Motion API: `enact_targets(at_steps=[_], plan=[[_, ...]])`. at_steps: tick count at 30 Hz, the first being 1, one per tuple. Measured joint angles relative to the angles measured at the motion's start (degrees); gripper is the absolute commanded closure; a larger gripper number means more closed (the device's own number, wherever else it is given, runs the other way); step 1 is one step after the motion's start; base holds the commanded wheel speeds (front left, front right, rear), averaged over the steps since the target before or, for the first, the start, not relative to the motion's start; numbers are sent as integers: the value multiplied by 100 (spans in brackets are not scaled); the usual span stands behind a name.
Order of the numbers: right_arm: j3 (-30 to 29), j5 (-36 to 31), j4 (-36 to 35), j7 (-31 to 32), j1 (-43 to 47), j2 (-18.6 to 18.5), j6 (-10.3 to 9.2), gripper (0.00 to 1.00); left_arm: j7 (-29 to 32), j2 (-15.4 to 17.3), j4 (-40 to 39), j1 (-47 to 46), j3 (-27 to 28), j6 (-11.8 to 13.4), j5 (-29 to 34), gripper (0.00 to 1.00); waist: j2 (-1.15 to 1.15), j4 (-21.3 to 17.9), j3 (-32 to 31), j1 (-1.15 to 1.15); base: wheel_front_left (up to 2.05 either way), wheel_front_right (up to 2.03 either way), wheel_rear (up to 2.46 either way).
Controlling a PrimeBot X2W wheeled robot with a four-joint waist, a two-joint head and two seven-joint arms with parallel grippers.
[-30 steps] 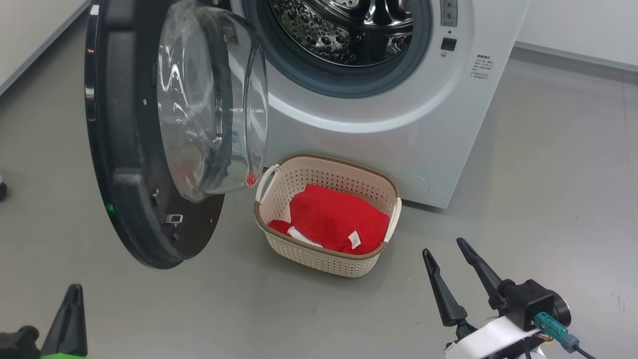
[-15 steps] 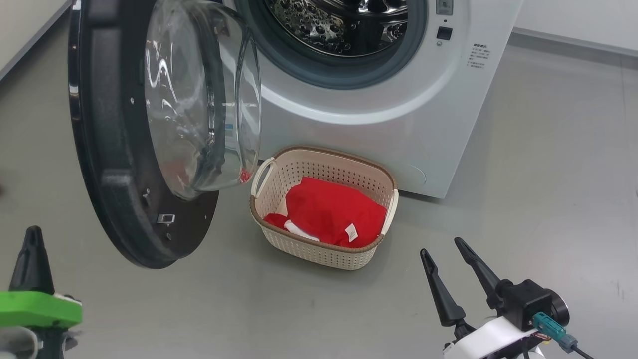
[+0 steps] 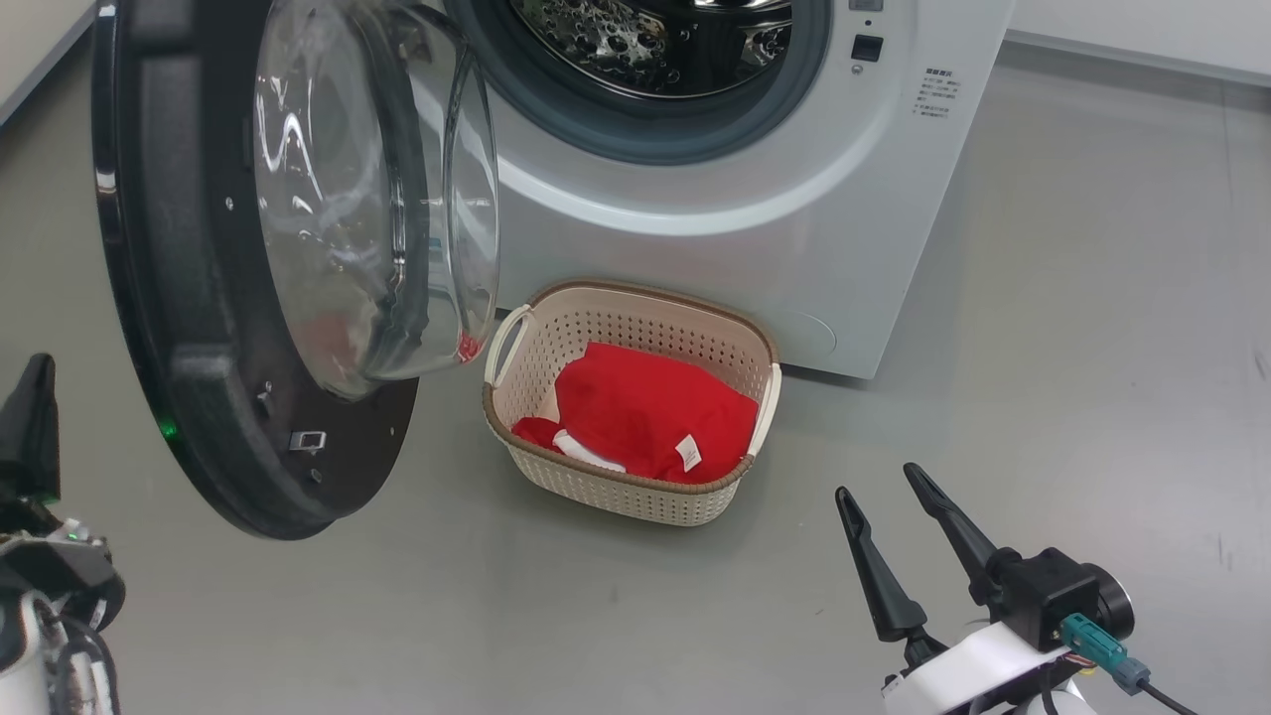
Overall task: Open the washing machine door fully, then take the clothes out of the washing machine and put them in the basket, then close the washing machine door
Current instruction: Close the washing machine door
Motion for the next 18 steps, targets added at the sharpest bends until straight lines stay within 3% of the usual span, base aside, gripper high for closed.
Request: enact_targets(at_steps=[5, 11, 18], plan=[[3, 0, 2, -27, -8, 0, 0, 0, 556, 5, 57, -331, 439, 779, -829, 100, 0, -64, 57, 0, 0, 0, 0], [-27, 0, 0, -40, -34, -1, -1, 0, 891, 172, 124, -442, 490, 757, -1000, 100, 0, -96, 98, 0, 0, 0, 0], [-33, 0, 0, -40, -58, 0, -1, 0, 1460, 444, 168, -422, 88, 724, -928, 100, 0, -133, 145, 0, 0, 0, 0]])
